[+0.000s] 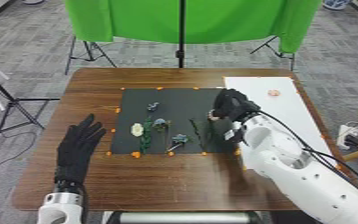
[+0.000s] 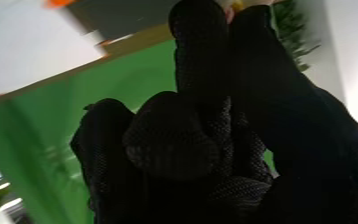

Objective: Arrange flowers

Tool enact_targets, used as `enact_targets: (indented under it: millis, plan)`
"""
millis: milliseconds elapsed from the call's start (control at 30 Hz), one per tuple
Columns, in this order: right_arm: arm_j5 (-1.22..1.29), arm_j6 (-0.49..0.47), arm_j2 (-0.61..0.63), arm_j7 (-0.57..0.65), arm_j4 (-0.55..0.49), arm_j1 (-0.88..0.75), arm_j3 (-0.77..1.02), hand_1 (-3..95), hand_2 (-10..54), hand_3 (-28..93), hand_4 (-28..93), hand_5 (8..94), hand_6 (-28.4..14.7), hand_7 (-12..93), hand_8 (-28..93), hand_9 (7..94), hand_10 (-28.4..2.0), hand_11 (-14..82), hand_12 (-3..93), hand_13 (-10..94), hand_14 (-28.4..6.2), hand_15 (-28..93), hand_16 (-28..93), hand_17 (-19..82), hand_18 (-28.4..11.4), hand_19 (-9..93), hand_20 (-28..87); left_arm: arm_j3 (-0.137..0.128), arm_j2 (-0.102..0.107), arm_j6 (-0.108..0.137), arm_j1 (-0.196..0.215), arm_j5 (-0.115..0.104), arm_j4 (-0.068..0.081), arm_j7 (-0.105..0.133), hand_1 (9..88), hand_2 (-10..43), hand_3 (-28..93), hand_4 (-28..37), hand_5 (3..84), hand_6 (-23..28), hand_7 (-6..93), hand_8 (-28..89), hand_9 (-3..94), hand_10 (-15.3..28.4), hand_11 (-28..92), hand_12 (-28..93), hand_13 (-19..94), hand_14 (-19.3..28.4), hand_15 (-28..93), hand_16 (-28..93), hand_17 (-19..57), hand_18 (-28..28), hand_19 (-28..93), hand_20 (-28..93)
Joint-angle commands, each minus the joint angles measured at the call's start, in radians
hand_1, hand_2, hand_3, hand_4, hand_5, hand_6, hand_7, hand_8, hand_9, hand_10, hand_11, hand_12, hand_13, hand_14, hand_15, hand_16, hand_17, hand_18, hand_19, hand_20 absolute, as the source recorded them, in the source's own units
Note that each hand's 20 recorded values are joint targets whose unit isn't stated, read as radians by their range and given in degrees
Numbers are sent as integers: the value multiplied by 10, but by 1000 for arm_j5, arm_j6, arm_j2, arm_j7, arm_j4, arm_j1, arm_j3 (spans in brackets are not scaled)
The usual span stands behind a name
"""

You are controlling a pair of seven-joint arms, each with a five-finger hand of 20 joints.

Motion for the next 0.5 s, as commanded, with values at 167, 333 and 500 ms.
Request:
enact_targets:
  millis: [167, 333, 500]
  plan:
    - [-73, -10, -59, -22, 42, 44, -44, 580, -95, 616, -211, 791, 22, 243, 87, 909, -83, 86, 412, 899, -16, 647, 346, 672, -110, 932, 638, 10, -4, -14, -2, -2, 15, -8, 154, 29, 646, -283, 352, 45, 77, -52, 346, 121, 140, 125, 249, 172, 212, -2, -7, 127, 111, 176]
    - [-68, -59, -62, -10, 54, 34, -33, 559, -95, 604, -196, 750, 24, 238, 69, 855, -91, 79, 396, 893, -16, 653, 344, 669, -109, 932, 640, 8, -4, -14, -3, -2, 14, -9, 154, 29, 645, -283, 352, 45, 78, -52, 346, 121, 140, 125, 250, 172, 214, -2, -8, 127, 111, 176]
    - [-76, -88, -65, -13, 62, 32, -33, 483, -95, 674, -207, 675, 25, 207, 24, 746, -119, 187, 271, 881, -18, 653, 343, 659, -114, 932, 642, 7, -4, -12, 0, -3, 14, -10, 153, 28, 646, -283, 352, 45, 77, -52, 347, 121, 141, 125, 249, 172, 214, -3, -8, 127, 111, 175]
